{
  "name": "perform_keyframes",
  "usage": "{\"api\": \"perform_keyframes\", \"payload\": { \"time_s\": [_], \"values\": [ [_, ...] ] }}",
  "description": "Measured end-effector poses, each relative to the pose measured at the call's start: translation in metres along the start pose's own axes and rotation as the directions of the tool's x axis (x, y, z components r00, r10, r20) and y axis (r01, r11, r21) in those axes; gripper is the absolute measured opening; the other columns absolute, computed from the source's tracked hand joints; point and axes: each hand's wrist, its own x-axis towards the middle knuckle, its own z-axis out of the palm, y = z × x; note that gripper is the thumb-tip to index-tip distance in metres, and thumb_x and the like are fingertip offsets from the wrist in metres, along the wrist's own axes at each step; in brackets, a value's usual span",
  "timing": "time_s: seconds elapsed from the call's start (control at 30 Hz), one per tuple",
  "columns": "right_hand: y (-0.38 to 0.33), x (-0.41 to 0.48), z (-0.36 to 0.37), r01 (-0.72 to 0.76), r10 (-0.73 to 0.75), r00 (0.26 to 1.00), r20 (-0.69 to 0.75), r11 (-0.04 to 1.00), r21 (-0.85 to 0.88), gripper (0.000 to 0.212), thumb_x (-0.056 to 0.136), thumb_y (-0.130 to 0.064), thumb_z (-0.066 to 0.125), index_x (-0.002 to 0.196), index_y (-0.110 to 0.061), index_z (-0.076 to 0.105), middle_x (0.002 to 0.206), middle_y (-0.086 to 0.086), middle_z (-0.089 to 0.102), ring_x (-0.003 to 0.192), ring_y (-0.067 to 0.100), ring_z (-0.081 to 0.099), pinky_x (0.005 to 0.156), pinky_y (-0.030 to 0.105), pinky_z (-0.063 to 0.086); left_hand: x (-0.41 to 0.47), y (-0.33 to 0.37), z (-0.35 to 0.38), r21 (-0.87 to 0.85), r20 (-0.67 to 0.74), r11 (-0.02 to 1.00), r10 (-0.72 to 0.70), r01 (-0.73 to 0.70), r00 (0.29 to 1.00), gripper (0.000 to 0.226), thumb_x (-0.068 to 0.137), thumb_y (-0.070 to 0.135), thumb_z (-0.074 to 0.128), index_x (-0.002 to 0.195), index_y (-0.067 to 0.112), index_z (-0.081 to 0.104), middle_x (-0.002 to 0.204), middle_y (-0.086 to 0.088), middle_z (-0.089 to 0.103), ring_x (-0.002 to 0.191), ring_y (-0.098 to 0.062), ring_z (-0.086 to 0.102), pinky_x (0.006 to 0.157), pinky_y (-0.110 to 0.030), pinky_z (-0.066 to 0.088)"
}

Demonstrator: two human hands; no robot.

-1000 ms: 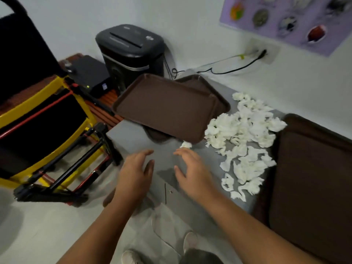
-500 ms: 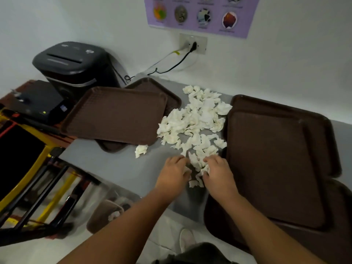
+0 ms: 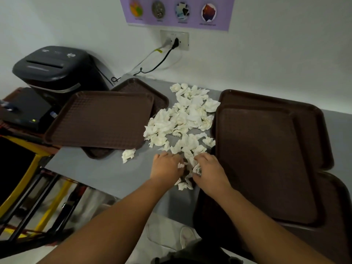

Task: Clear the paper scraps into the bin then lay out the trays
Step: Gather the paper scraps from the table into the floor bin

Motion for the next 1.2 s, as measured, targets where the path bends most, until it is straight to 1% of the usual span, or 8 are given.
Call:
{"api": "perform_keyframes", "payload": {
  "time_s": [0.23, 0.43, 0.57, 0.7, 0.83, 0.93, 1.03, 1.2],
  "values": [
    [-0.006, 0.017, 0.000, 0.029, -0.017, 0.996, -0.091, 0.990, 0.136, 0.044, 0.084, -0.009, 0.056, 0.128, -0.011, 0.057, 0.129, 0.002, 0.053, 0.122, 0.018, 0.045, 0.106, 0.035, 0.041, -0.007, -0.024, -0.025, -0.522, -0.281, 0.853, -0.169, -0.003, 0.945, 0.016, 0.084, 0.031, 0.074, 0.090, 0.021, 0.063, 0.096, 0.010, 0.058, 0.092, -0.008, 0.053, 0.079, -0.022, 0.041],
    [-0.024, 0.037, 0.003, 0.066, -0.057, 0.997, -0.057, 0.984, 0.167, 0.045, 0.085, -0.012, 0.053, 0.130, -0.011, 0.055, 0.131, 0.002, 0.051, 0.125, 0.019, 0.044, 0.107, 0.034, 0.039, -0.011, -0.048, -0.048, -0.732, -0.122, 0.656, -0.388, 0.181, 0.913, 0.014, 0.089, 0.031, 0.068, 0.086, 0.025, 0.056, 0.090, 0.006, 0.070, 0.072, -0.012, 0.063, 0.069, -0.025, 0.050],
    [-0.035, 0.043, 0.010, 0.112, -0.108, 0.993, -0.037, 0.981, 0.158, 0.044, 0.085, -0.012, 0.053, 0.129, -0.012, 0.056, 0.131, 0.002, 0.052, 0.123, 0.019, 0.046, 0.106, 0.030, 0.038, -0.016, -0.060, -0.050, -0.862, -0.018, 0.459, -0.449, 0.213, 0.893, 0.012, 0.093, 0.013, 0.052, 0.098, 0.023, 0.049, 0.071, 0.000, 0.070, 0.066, -0.015, 0.070, 0.075, -0.038, 0.059],
    [-0.041, 0.049, 0.020, 0.197, -0.202, 0.979, 0.034, 0.973, 0.120, 0.045, 0.084, -0.019, 0.055, 0.128, -0.012, 0.055, 0.128, 0.003, 0.053, 0.120, 0.021, 0.046, 0.104, 0.034, 0.041, -0.020, -0.076, -0.047, -0.836, 0.042, 0.463, -0.479, 0.293, 0.877, 0.017, 0.087, 0.026, 0.046, 0.091, 0.025, 0.062, 0.063, 0.002, 0.053, 0.060, -0.016, 0.047, 0.061, -0.033, 0.042],
    [-0.046, 0.049, 0.023, 0.255, -0.255, 0.966, 0.028, 0.967, 0.026, 0.031, 0.079, -0.029, 0.060, 0.107, -0.018, 0.061, 0.111, -0.001, 0.052, 0.106, 0.019, 0.048, 0.090, 0.036, 0.046, -0.029, -0.085, -0.042, -0.762, 0.064, 0.522, -0.528, 0.383, 0.847, 0.056, 0.086, 0.060, 0.053, 0.065, 0.009, 0.046, 0.057, -0.001, 0.044, 0.056, -0.021, 0.048, 0.061, -0.041, 0.048],
    [-0.047, 0.042, 0.023, 0.390, -0.379, 0.910, 0.169, 0.920, -0.040, 0.026, 0.078, -0.038, 0.065, 0.098, -0.023, 0.064, 0.103, -0.005, 0.053, 0.100, 0.017, 0.050, 0.084, 0.035, 0.046, -0.039, -0.085, -0.036, -0.703, 0.040, 0.581, -0.545, 0.411, 0.838, 0.054, 0.092, 0.055, 0.058, 0.061, 0.013, 0.046, 0.053, -0.010, 0.051, 0.054, -0.028, 0.055, 0.064, -0.042, 0.053],
    [-0.046, 0.037, 0.026, 0.508, -0.413, 0.836, 0.362, 0.831, -0.226, 0.042, 0.077, -0.043, 0.067, 0.115, -0.026, 0.064, 0.114, -0.005, 0.054, 0.107, 0.020, 0.048, 0.087, 0.037, 0.041, -0.044, -0.087, -0.027, -0.708, 0.067, 0.565, -0.545, 0.425, 0.836, 0.044, 0.092, 0.051, 0.059, 0.073, 0.011, 0.059, 0.063, -0.015, 0.064, 0.065, -0.034, 0.065, 0.069, -0.046, 0.057],
    [-0.046, 0.042, 0.034, 0.469, -0.361, 0.857, 0.367, 0.841, -0.269, 0.029, 0.089, -0.025, 0.059, 0.117, -0.021, 0.065, 0.118, -0.002, 0.057, 0.111, 0.024, 0.048, 0.088, 0.038, 0.040, -0.050, -0.084, -0.024, -0.691, 0.097, 0.588, -0.503, 0.422, 0.859, 0.035, 0.094, 0.050, 0.058, 0.082, 0.017, 0.064, 0.067, -0.006, 0.065, 0.070, -0.030, 0.066, 0.071, -0.044, 0.058]
  ]
}}
